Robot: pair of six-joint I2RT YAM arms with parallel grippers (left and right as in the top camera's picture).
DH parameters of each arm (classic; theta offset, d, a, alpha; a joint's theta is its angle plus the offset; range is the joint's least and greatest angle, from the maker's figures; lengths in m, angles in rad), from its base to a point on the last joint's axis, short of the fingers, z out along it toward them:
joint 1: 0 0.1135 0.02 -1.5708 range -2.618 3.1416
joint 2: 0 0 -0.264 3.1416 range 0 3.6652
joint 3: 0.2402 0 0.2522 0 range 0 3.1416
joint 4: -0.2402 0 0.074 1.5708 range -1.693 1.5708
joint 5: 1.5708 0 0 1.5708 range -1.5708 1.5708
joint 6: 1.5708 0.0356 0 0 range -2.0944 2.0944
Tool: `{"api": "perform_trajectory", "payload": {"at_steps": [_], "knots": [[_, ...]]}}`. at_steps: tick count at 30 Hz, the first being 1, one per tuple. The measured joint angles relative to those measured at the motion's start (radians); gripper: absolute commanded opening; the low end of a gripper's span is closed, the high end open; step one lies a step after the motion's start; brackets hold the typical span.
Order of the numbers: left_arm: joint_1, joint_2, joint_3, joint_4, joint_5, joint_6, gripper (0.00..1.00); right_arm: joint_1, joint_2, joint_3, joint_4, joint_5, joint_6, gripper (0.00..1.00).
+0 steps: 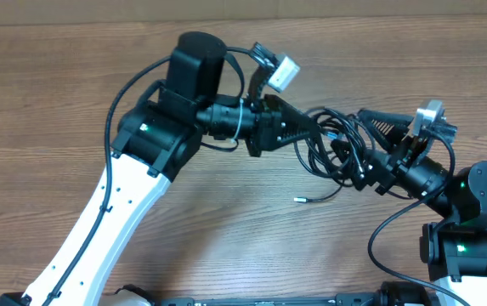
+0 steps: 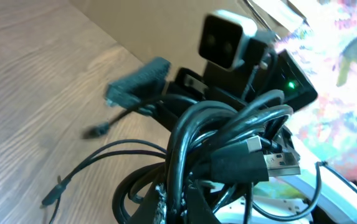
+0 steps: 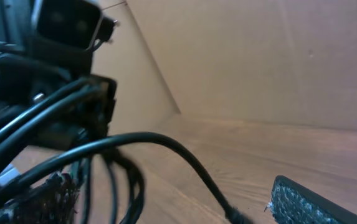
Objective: Untangle cables
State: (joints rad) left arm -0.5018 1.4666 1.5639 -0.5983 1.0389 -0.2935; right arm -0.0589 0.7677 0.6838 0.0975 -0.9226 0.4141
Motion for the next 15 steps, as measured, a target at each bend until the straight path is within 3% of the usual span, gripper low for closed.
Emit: {"api": "perform_trajectory", "payload": {"at_steps": [15], "knots": [[0.049,0.0,0.0,0.045,-0.004,-0.049,0.04,0.0,0.0,0.0,-0.172,-0.042,-0.031,0.98]]}}
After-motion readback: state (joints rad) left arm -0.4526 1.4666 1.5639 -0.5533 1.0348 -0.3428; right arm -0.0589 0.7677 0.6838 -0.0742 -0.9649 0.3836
